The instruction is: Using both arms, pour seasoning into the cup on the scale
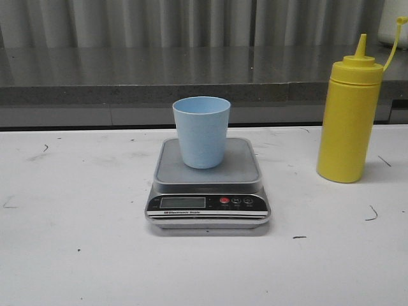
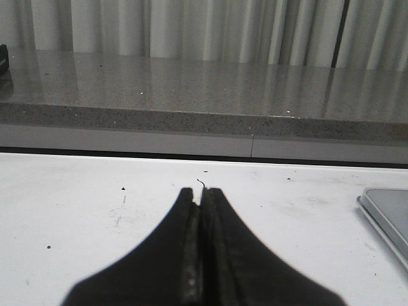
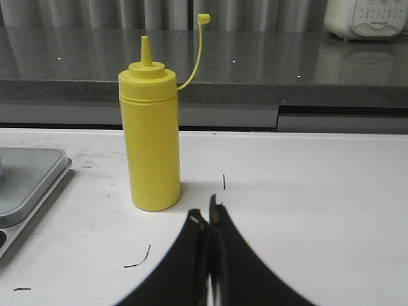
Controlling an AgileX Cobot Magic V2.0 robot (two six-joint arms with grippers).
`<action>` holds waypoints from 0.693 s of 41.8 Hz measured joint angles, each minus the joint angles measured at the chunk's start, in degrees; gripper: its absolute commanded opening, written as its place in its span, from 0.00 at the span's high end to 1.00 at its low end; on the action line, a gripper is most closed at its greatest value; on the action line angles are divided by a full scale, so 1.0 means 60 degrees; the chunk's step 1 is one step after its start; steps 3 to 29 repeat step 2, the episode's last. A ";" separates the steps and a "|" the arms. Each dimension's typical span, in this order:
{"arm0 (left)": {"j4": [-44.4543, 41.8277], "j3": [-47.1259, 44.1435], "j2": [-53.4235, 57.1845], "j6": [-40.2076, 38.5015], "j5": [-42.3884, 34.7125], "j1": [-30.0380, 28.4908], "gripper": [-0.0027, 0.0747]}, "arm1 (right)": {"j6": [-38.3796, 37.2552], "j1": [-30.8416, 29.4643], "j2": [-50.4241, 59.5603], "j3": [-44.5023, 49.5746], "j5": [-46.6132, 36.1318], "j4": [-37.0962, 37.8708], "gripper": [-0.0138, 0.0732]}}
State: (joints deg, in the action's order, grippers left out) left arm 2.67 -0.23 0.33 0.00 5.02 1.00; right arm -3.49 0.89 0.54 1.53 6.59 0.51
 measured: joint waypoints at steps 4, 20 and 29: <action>0.0000 0.0000 0.0000 0.0000 0.0000 0.0000 0.99 | 0.0000 0.0000 0.0000 0.0000 0.0000 0.0000 0.92; 0.0000 0.0000 0.0000 0.0000 0.0000 0.0000 0.99 | 0.0000 0.0000 0.0000 0.0000 0.0000 0.0000 0.92; 0.0000 0.0000 0.0000 0.0000 0.0000 0.0000 0.99 | 0.0000 0.0000 0.0000 0.0000 0.0000 0.0000 0.92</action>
